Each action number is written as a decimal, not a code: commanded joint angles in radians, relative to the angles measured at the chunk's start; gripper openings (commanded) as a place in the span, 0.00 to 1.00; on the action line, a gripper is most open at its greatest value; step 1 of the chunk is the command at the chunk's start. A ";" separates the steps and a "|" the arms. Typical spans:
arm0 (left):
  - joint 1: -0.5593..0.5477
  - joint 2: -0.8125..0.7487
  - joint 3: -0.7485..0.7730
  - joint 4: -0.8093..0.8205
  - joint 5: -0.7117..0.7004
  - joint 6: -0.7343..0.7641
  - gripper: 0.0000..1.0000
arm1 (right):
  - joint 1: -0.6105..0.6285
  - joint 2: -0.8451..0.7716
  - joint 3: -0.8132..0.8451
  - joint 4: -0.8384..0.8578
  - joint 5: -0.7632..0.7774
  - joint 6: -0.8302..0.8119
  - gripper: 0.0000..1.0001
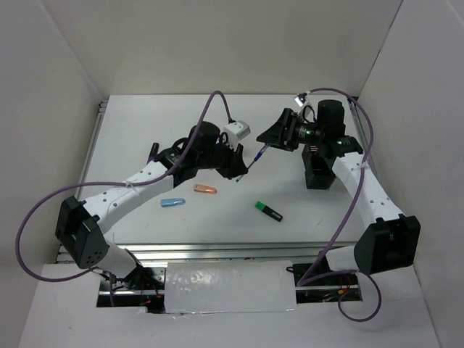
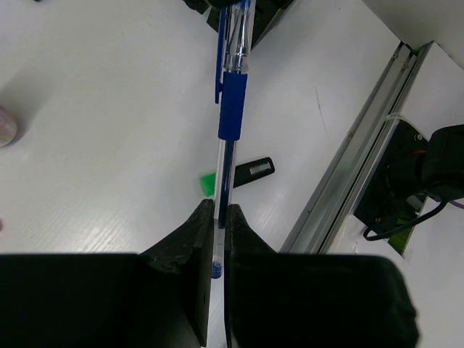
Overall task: Sort the stationery into containers
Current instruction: Place the pen in the storage box, then pick up the pen from the center of the board.
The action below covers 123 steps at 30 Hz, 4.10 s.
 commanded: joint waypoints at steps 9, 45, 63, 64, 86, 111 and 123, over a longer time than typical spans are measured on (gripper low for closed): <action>-0.005 0.017 0.073 0.031 0.006 -0.017 0.00 | 0.040 -0.012 -0.041 0.078 -0.072 0.040 0.57; 0.061 0.007 0.095 -0.138 -0.296 0.109 0.99 | -0.338 0.208 0.232 0.019 0.672 -0.623 0.00; 0.234 0.071 0.128 -0.175 -0.194 0.081 0.99 | -0.307 0.259 0.163 0.007 0.641 -0.654 0.49; 0.256 0.069 0.128 -0.175 -0.148 0.112 0.99 | -0.307 0.256 0.169 -0.001 0.634 -0.649 0.52; 0.500 -0.069 -0.151 -0.402 0.125 0.810 0.91 | -0.093 -0.090 0.120 -0.443 0.333 -0.822 0.51; 0.782 0.033 -0.050 -0.225 -0.056 0.216 0.99 | 0.448 0.314 -0.032 -0.493 0.677 -0.835 0.66; 0.797 0.054 -0.050 -0.222 -0.033 0.198 0.99 | 0.483 0.431 -0.044 -0.455 0.701 -0.828 0.65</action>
